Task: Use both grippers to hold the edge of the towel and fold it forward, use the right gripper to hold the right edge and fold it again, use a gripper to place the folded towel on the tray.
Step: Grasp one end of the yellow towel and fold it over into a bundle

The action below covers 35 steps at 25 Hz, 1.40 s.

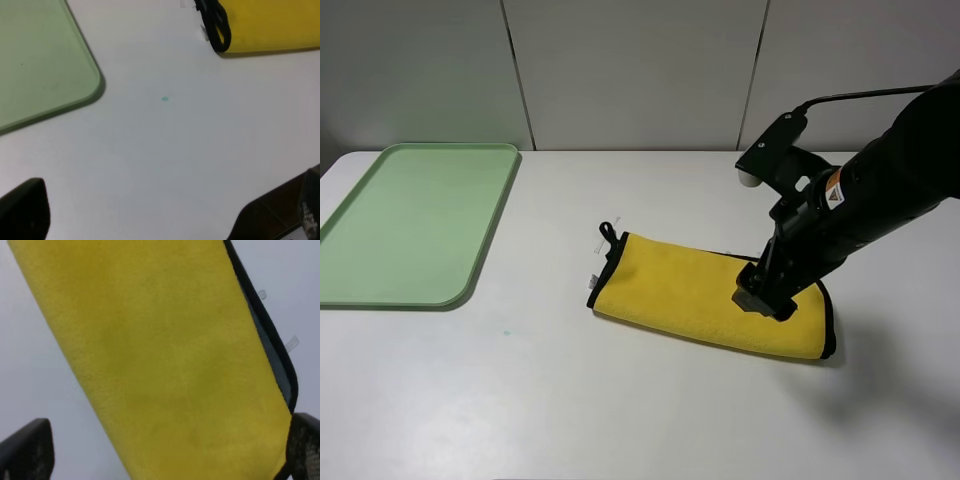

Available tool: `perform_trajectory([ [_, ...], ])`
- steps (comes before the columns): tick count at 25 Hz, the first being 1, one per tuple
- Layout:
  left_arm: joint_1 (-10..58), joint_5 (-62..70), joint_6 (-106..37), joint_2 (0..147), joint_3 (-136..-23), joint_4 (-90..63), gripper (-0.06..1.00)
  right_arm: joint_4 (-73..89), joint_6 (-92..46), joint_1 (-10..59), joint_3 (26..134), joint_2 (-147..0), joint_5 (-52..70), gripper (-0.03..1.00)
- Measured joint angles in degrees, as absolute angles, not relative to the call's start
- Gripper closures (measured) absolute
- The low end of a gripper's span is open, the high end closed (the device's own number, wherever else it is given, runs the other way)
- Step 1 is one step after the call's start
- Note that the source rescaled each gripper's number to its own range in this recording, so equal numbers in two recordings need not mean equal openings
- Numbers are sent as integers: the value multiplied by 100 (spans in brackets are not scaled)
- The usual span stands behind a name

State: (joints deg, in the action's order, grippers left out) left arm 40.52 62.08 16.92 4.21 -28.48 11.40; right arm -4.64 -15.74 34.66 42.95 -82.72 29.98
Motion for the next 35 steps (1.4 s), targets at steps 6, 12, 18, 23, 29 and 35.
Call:
perform_trajectory([
  [6,2874,6196,1692,421,-2848,1130,-5,-421,-1574,3466,4295,-8272,2931,-3],
  [12,1299,6196,1692,421,-2848,1124,-5,211,-1382,3466,4295,-8272,2904,-3],
  [18,465,6196,1692,421,-2848,1124,-6,630,-858,3466,4295,-8272,2904,-3],
  [23,423,6192,1692,421,-2848,1129,-6,654,-313,3466,4295,-8272,2904,-3],
  [29,423,6192,1692,421,-2848,1129,-6,599,665,3466,4295,-8272,3057,-3],
  [35,423,6192,1692,421,-2848,1129,-6,604,1189,3466,4295,-8272,3344,-3],
])
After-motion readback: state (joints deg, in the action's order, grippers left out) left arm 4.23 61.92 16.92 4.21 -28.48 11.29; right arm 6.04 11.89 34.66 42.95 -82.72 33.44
